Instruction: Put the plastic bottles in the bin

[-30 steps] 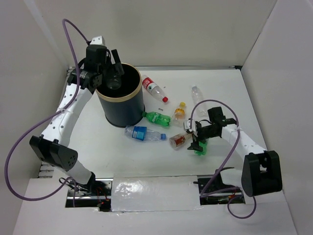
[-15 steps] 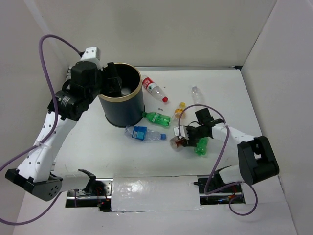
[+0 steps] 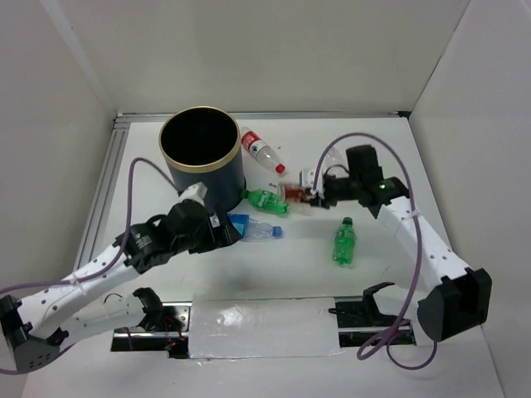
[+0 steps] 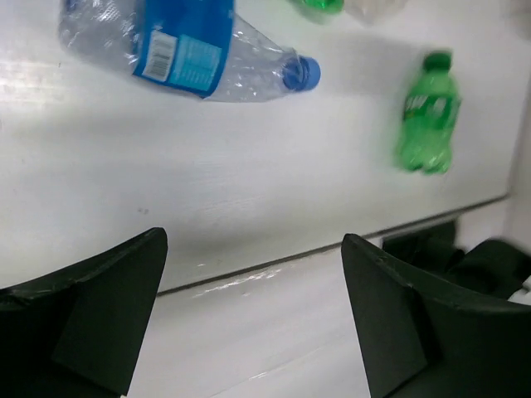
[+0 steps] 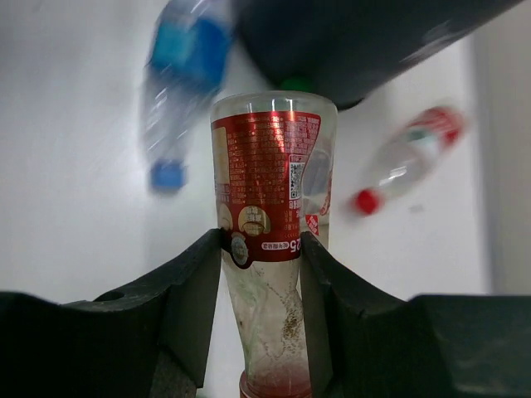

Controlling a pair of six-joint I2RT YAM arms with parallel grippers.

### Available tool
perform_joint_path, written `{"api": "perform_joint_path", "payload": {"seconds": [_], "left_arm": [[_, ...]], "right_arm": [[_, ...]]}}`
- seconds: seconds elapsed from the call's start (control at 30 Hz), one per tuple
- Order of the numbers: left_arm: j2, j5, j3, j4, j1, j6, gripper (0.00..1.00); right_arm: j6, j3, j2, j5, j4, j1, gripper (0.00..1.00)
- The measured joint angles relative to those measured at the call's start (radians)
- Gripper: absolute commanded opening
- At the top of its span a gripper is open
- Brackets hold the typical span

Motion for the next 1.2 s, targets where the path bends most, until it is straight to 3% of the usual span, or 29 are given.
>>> {"api": "perform_joint_path", "payload": {"seconds": [0.13,0.23,0.5,0.57,0.63,0.67,0.7,0.73,0.8,1.0,1.1,1.2], "left_arm": [[-0.151,-0.093,-0.135,0.027,-0.01,-0.261,1.0],[-0.227,-0.158,-0.24,0.083,-0.013,-0.434,1.0],[-0.299,-0.284,-0.513,0.275,-0.014,-0.787,1.0],[-0.292,-0.315,-0.566,0.352,-0.013,-0.836,1.0],[-0.268,-0.335,-0.606,0.431,-0.005,-0.874,1.0],[-0.251,-0.336,-0.618,0.47,0.003,-0.882,1.0],[-0.231,-0.336,-0.627,0.508,0.012,-0.893,1.0],[-0.21,-0.336,-0.631,0.542,0.021,-0.905,1.0],[-0.147,-0.334,-0.635,0.607,0.038,-0.929,1.0],[0.05,-0.31,-0.641,0.774,0.077,-0.956,1.0],[0.143,-0.303,-0.629,0.822,0.089,-0.959,1.0],[0.236,-0.292,-0.617,0.878,0.093,-0.96,0.93]], "right_arm": [[0.22,0.244,0.017,-0.038,0.134,0.005,0.05],[0.338,0.439,0.13,-0.035,0.236,0.047,0.05],[0.395,1.02,0.626,0.039,0.285,0.286,0.08],[0.399,1.193,0.77,0.062,0.256,0.335,0.12],[0.402,1.317,0.875,0.079,0.227,0.369,0.23],[0.402,1.358,0.914,0.087,0.215,0.383,0.55],[0.409,1.373,0.938,0.094,0.205,0.395,0.71],[0.417,1.372,0.948,0.101,0.192,0.406,0.79],[0.437,1.346,0.951,0.115,0.181,0.419,0.9],[0.534,1.112,0.838,0.128,0.202,0.401,0.93],[0.561,0.905,0.695,0.129,0.211,0.353,0.93],[0.578,0.72,0.517,0.129,0.217,0.286,0.93]]}}
